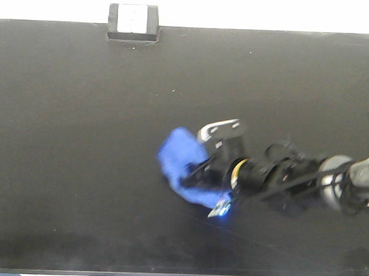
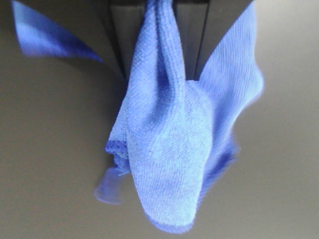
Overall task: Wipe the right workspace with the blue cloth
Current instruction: 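Sweep the cloth across the benchtop with the right gripper, back and forth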
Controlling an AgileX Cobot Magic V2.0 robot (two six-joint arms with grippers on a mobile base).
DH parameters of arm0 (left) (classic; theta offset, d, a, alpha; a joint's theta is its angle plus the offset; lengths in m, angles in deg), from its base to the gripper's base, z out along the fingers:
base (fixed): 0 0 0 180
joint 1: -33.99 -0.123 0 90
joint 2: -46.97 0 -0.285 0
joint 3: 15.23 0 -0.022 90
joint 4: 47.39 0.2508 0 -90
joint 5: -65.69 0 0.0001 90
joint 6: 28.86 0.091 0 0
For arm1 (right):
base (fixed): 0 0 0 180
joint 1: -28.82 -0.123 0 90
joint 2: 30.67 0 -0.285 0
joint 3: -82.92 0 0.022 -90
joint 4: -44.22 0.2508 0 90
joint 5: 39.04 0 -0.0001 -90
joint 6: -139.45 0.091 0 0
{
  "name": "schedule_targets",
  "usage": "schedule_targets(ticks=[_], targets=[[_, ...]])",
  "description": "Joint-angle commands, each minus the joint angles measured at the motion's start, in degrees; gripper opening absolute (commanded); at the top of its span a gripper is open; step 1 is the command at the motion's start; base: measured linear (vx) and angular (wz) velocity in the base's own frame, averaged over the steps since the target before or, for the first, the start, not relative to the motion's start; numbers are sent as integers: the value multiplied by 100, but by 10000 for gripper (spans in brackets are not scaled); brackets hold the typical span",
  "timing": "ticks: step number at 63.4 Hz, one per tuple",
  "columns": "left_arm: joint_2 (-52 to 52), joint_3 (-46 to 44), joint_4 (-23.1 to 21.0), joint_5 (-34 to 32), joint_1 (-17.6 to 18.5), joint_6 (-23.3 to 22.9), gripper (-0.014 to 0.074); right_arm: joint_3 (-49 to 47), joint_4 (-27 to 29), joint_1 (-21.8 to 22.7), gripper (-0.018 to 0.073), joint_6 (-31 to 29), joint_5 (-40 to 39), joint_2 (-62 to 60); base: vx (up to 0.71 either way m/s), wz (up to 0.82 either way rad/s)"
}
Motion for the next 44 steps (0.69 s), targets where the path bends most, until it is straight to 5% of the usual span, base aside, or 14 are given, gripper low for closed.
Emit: schedule_targets(ticks=[1,19,24,32,44], targets=[[-38,176,-37,-476,21,-49,-6,-77,511,624,9,-638,495,-174,0,0],[-38,176,-37,-476,21,-49,-6,-77,522,3228,10,-1725,810,-414,0,0],[-38,176,-37,-476,21,-49,-6,-77,413,3564,10,-2058,708,-460,0,0],[-38,176,-37,-476,21,-49,-6,-77,234,3498,10,-2205,665,-477,0,0],[-38,176,-37,-476,21,-49,-6,-77,234,2198,10,-2037,610,-477,0,0]])
